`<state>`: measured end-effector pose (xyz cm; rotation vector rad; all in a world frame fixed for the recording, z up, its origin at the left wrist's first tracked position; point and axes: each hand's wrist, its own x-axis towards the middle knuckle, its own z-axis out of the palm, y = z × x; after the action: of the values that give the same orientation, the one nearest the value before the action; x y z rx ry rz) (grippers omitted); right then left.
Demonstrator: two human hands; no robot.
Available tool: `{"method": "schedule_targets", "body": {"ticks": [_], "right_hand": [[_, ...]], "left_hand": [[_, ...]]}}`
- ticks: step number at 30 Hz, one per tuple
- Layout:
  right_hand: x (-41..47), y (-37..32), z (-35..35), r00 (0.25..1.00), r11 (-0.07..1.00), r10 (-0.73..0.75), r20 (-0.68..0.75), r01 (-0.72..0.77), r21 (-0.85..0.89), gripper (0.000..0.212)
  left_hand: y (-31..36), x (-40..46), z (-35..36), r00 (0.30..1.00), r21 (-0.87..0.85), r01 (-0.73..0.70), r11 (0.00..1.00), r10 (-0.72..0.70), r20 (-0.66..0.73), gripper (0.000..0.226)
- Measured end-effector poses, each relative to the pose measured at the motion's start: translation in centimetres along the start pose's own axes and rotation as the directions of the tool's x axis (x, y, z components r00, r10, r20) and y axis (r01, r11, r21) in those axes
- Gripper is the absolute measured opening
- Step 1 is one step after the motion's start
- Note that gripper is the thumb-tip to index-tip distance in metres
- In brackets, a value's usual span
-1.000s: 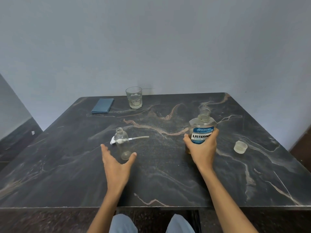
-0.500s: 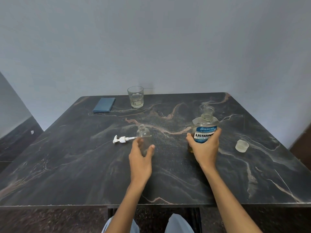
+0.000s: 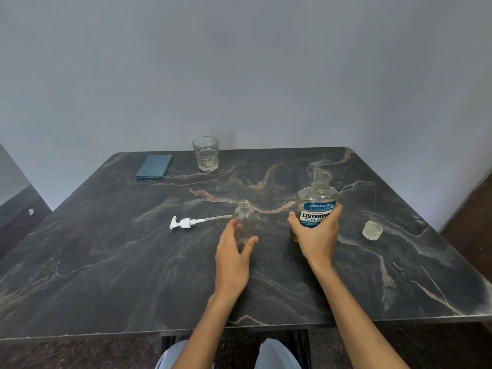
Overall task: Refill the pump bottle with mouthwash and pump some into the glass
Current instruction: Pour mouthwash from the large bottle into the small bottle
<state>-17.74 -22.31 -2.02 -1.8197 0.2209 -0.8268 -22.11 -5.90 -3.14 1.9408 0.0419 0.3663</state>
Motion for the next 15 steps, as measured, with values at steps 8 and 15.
{"method": "schedule_targets", "body": {"ticks": [8,15], "right_hand": [[0.3,-1.3,-0.3,0.999,0.999,0.014,0.044,-0.013,-0.031,0.066],[1.1,-3.0,-1.3,0.97,0.976,-0.143,0.195,0.17,-0.134,0.069]], "left_hand": [[0.1,-0.3,0.1,1.0,0.05,-0.031,0.998,0.031,-0.001,0.056],[0.1,-0.2,0.0,1.0,-0.012,-0.01,1.0,0.01,0.0,0.058]]}}
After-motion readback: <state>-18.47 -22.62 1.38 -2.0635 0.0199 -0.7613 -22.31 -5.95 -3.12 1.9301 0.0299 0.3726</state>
